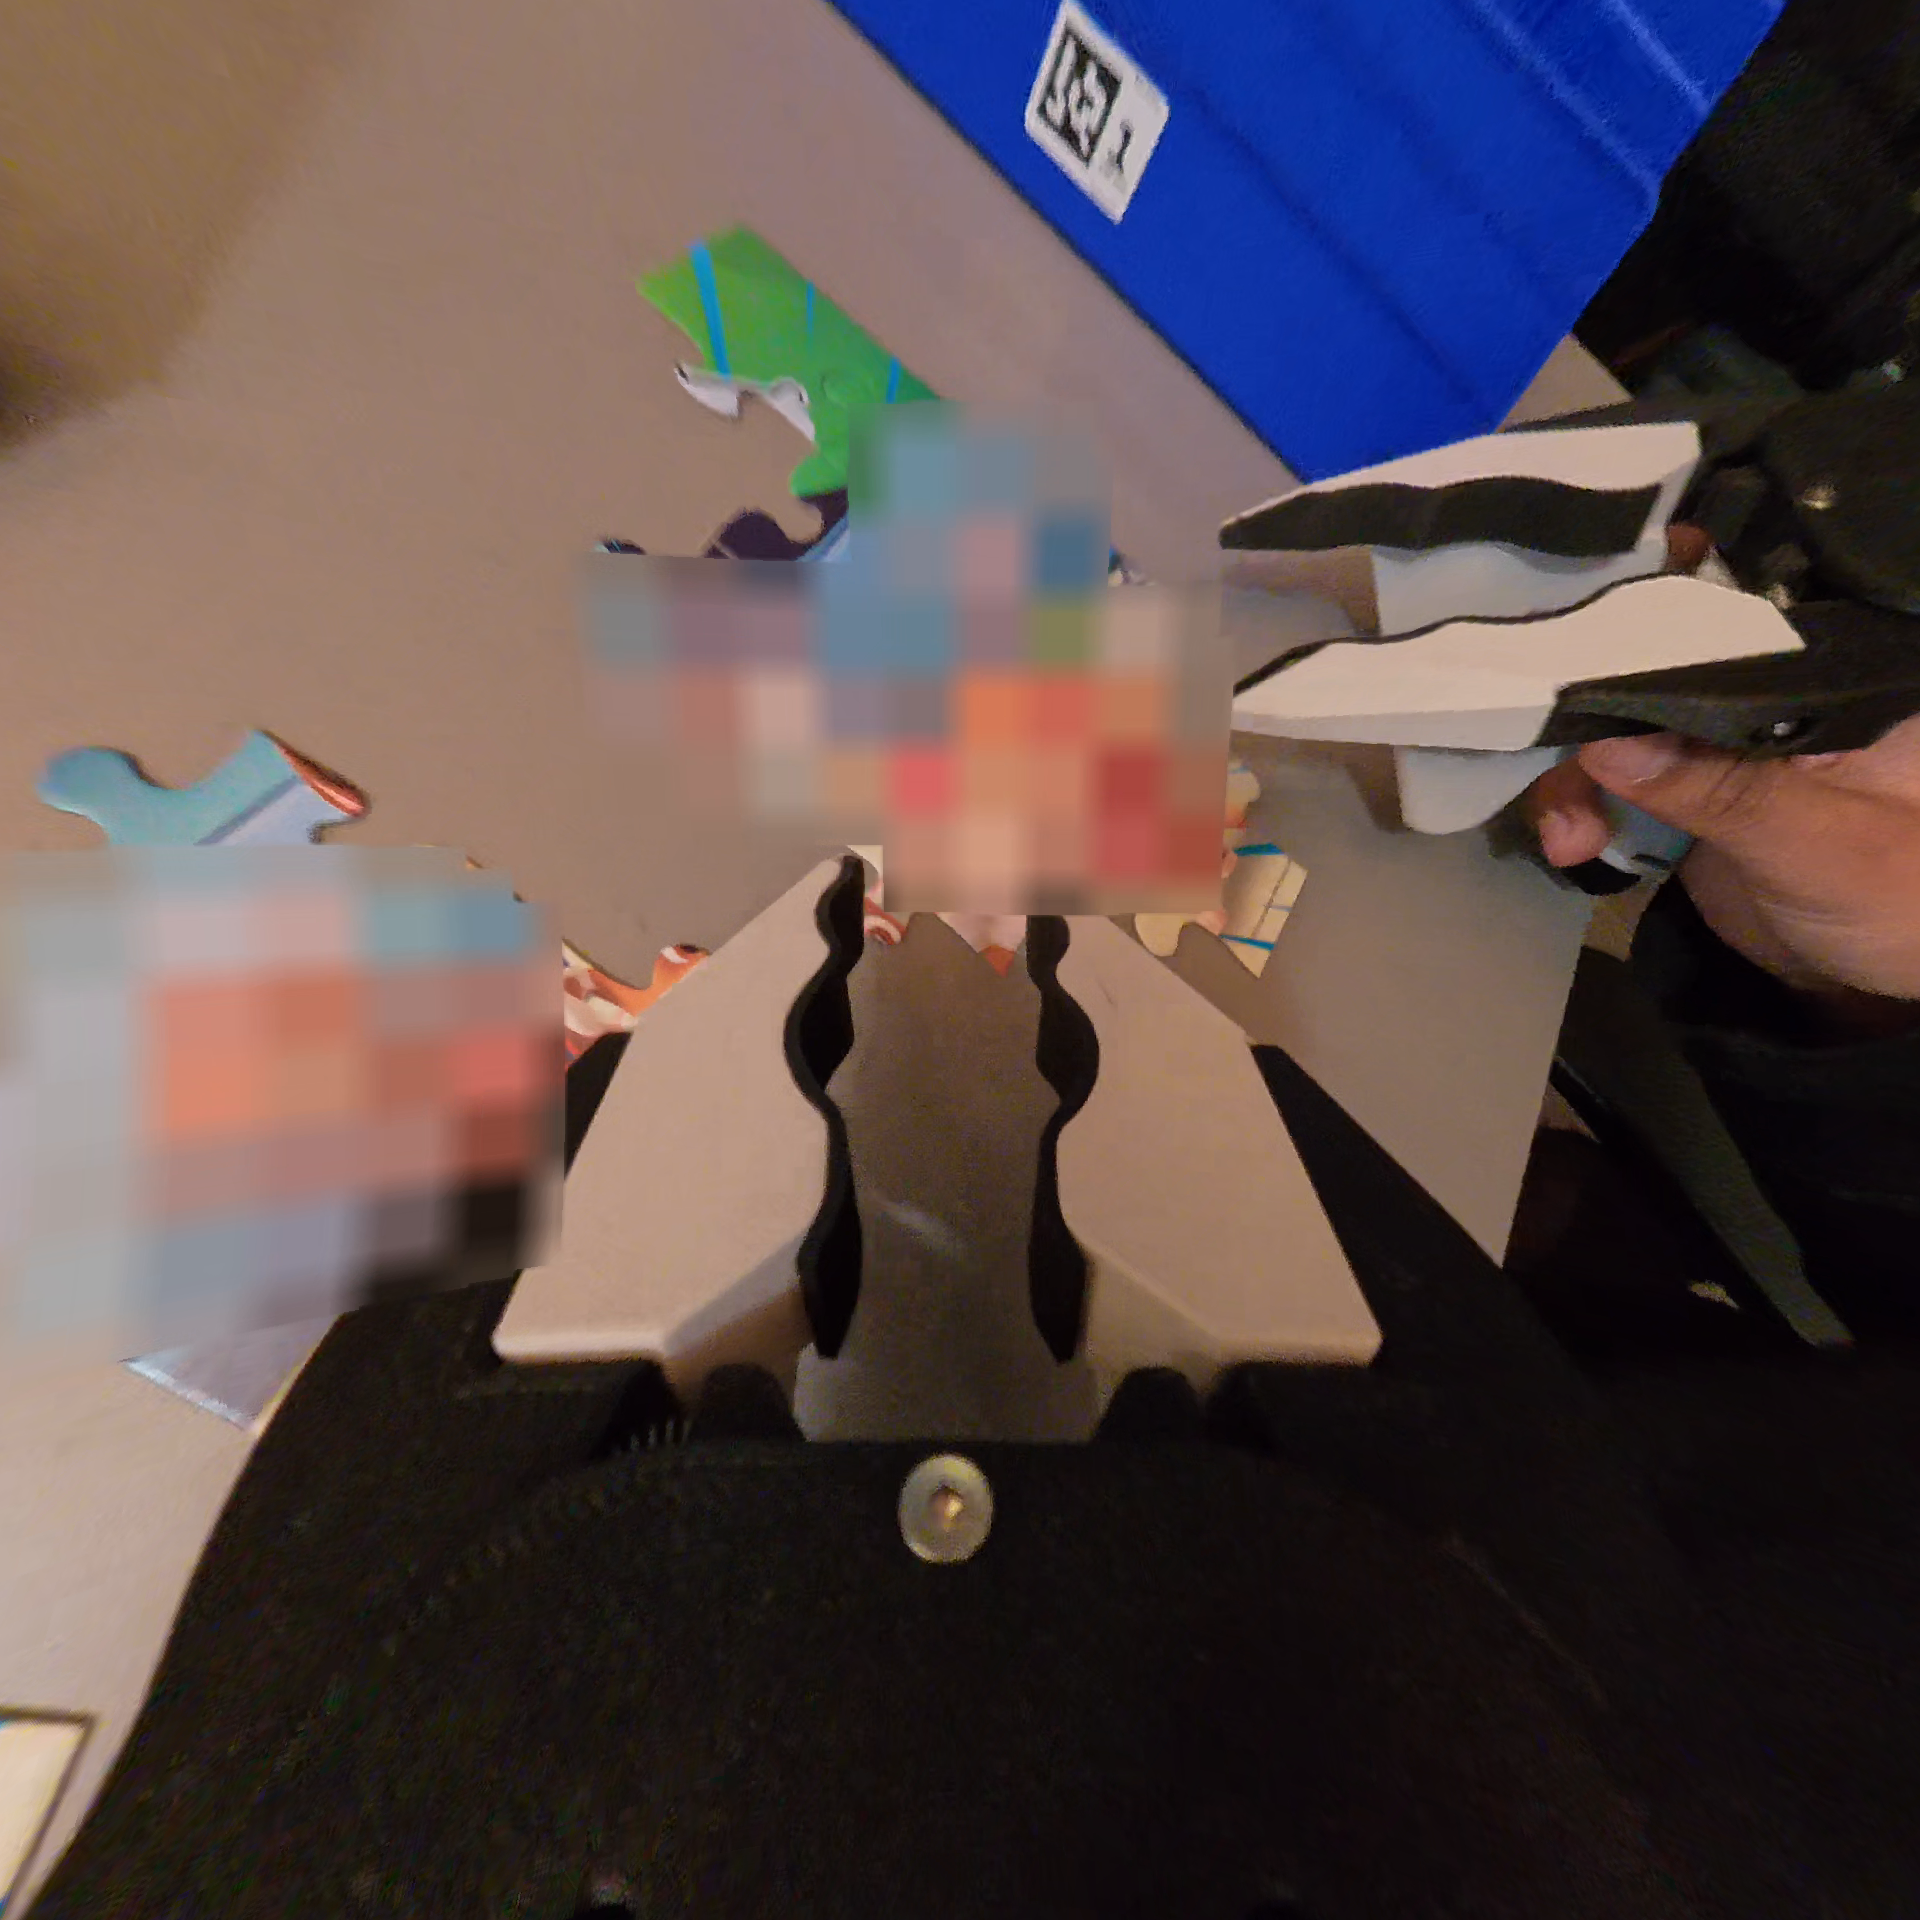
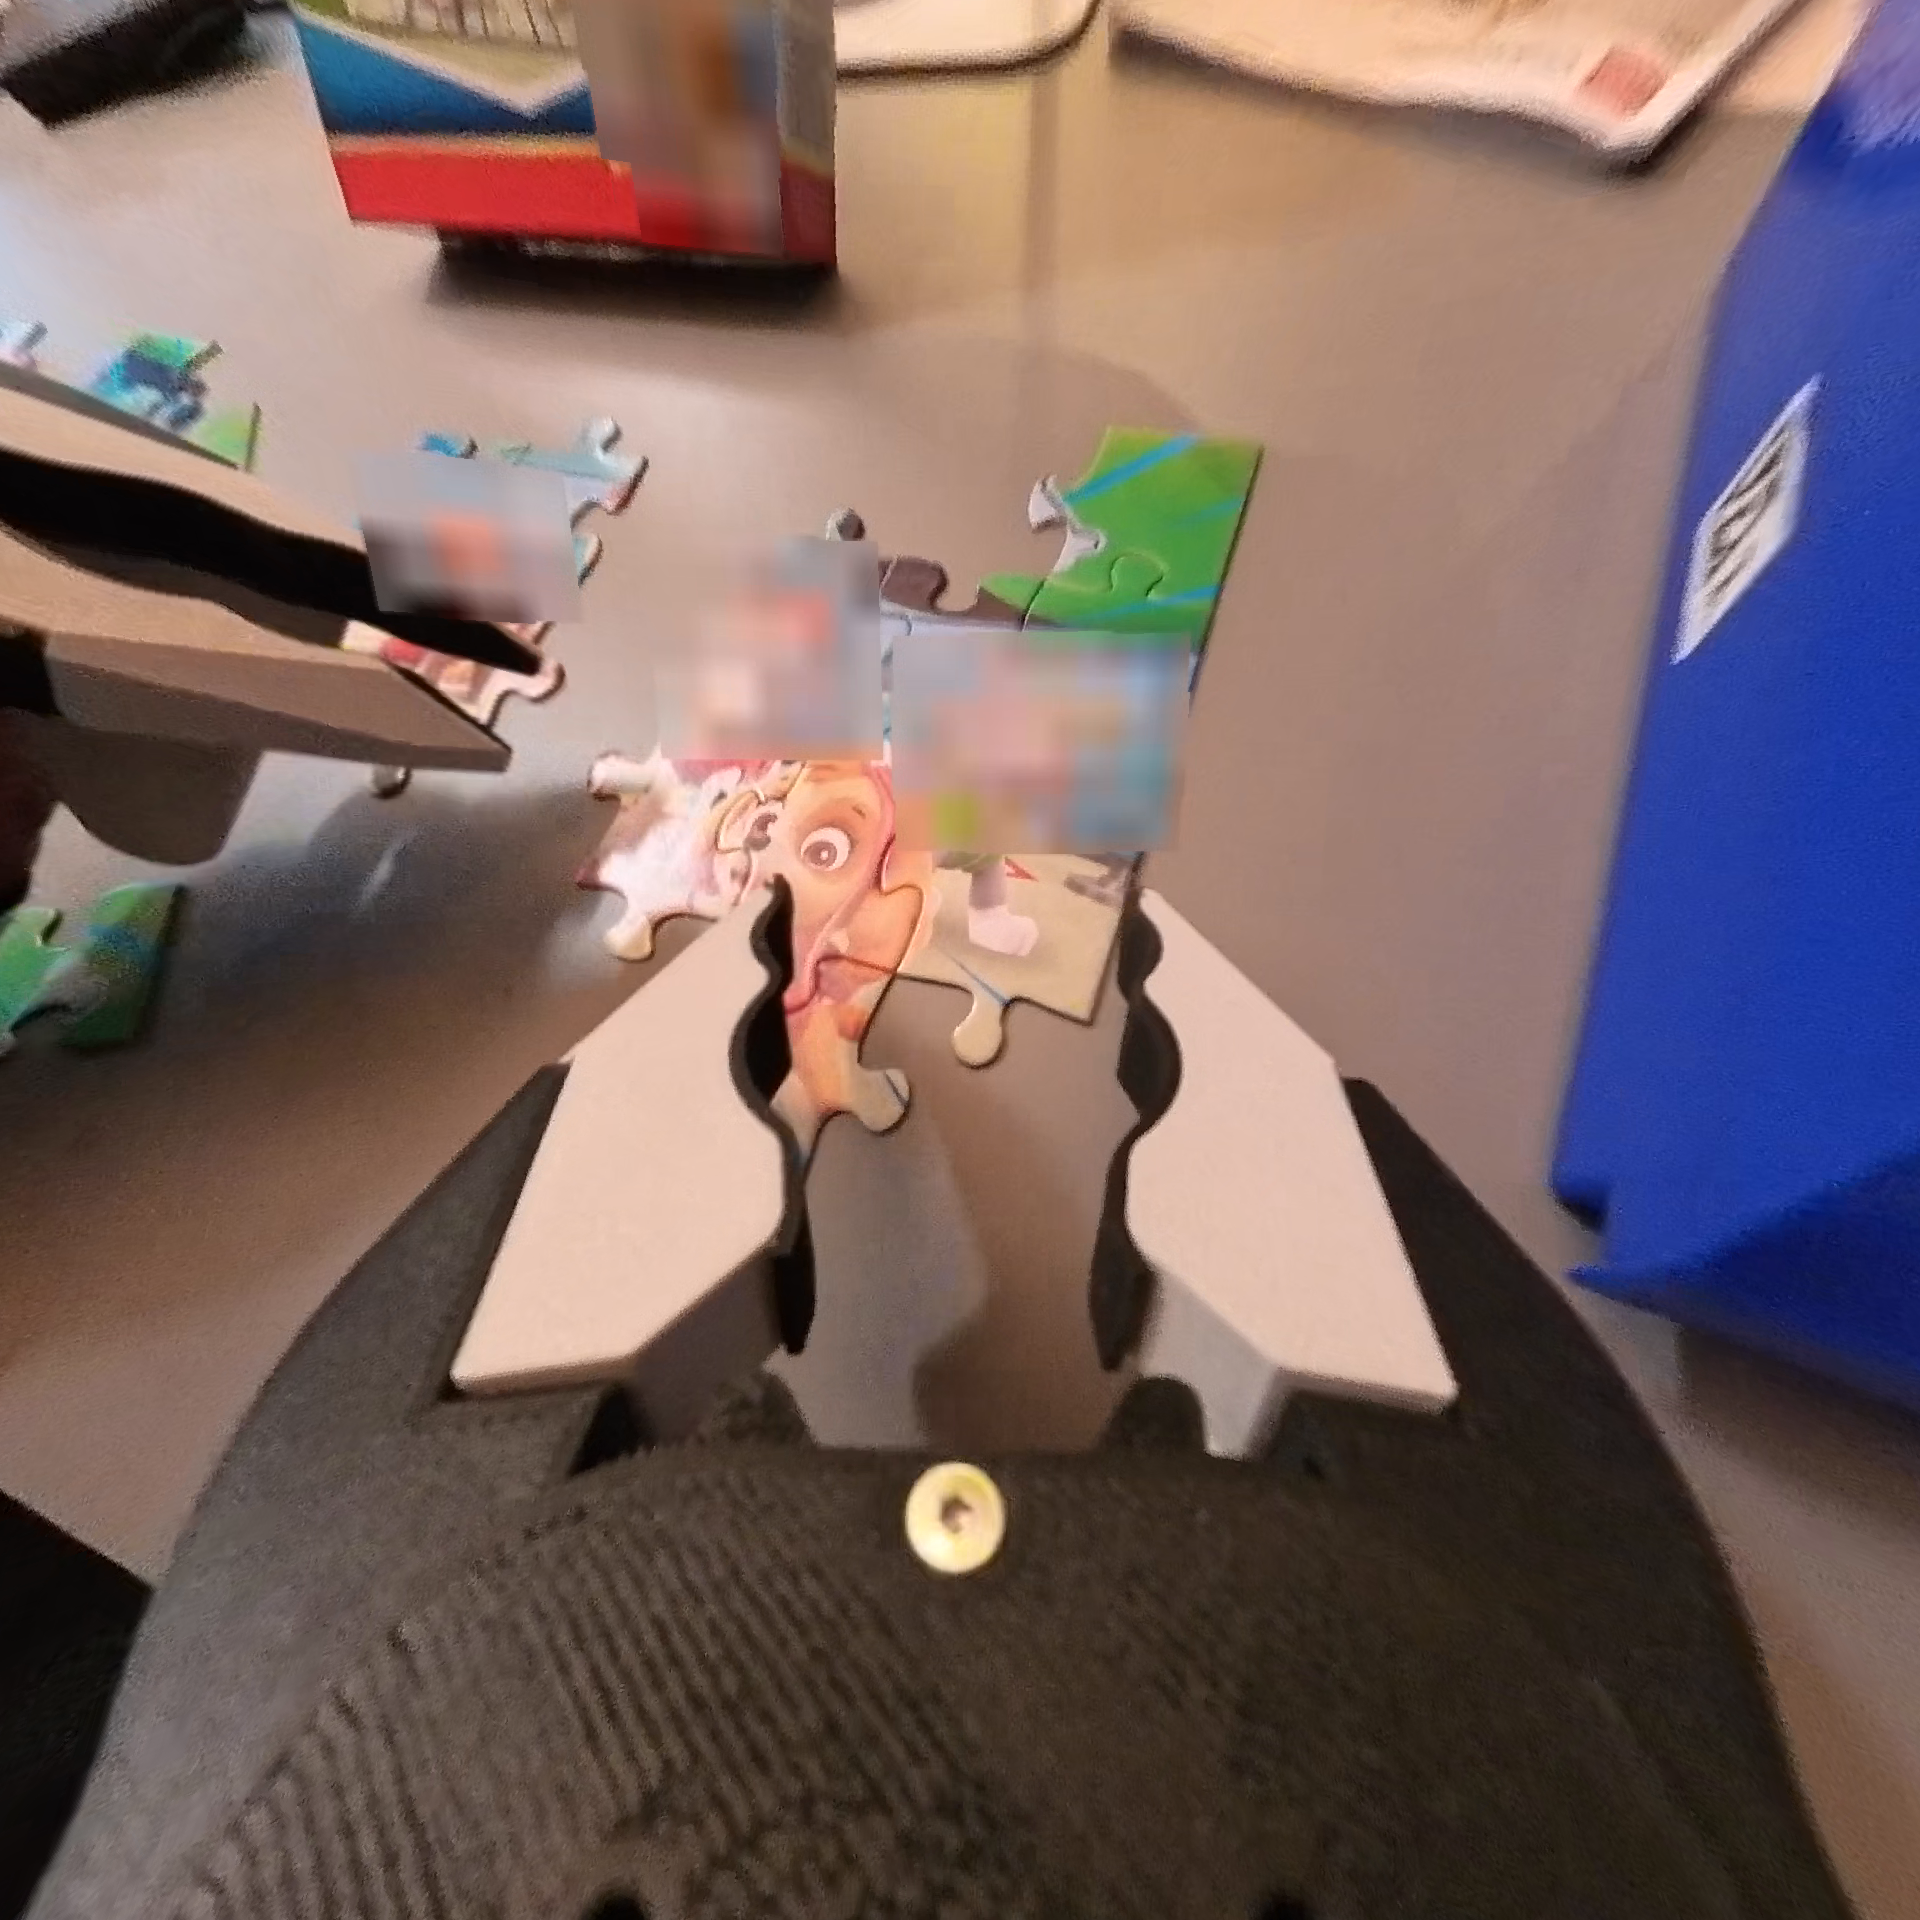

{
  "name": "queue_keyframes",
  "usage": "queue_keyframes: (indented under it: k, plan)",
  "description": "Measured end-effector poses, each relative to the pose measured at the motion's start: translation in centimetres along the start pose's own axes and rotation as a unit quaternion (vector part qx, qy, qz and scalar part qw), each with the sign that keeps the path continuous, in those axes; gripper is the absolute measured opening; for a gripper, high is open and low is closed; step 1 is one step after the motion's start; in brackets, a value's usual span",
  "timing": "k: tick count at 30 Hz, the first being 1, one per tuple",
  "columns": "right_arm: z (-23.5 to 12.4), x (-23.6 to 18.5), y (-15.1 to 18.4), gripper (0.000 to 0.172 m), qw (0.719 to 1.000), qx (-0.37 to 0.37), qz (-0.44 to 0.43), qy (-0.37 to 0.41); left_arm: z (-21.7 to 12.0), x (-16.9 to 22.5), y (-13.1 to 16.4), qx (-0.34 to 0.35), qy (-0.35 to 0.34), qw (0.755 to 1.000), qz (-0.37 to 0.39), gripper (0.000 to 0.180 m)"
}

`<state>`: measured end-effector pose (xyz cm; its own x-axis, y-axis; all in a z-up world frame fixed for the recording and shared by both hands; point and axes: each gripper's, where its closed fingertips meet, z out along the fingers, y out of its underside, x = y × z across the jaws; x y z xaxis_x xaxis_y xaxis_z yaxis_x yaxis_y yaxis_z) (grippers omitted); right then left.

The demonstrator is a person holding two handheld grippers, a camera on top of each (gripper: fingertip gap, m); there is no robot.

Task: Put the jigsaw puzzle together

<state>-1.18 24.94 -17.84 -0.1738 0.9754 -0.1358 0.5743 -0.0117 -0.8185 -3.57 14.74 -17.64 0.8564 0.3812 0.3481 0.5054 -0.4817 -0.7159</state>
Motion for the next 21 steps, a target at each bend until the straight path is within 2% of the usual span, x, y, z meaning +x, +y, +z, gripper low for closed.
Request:
queue_keyframes:
  k: [5,8,11,15,21]
  plan:
    - [-2.9,1.6,-2.1,0.055,0.995,0.083,-0.030,0.051,-2.0,-1.7,-1.7,0.057,-0.018,0.998,0.008,0.029]
    - [-3.9,2.5,-2.1,0.053,0.993,0.090,-0.026,0.066,-3.4,-3.0,-1.6,0.063,-0.029,0.998,0.003,0.029]
    - [-4.4,2.5,-2.3,0.052,0.992,0.099,-0.027,0.071,-5.5,-4.9,-1.4,0.067,-0.068,0.995,0.013,0.030]
    - [-4.2,1.6,-2.8,0.049,0.991,0.104,-0.047,0.073,-8.9,-7.9,-1.1,0.075,-0.129,0.989,0.018,0.030]
    - [-3.6,-0.1,-4.3,0.044,0.988,0.120,-0.069,0.061,-13.5,-11.0,-0.5,0.106,-0.174,0.979,-0.011,0.032]
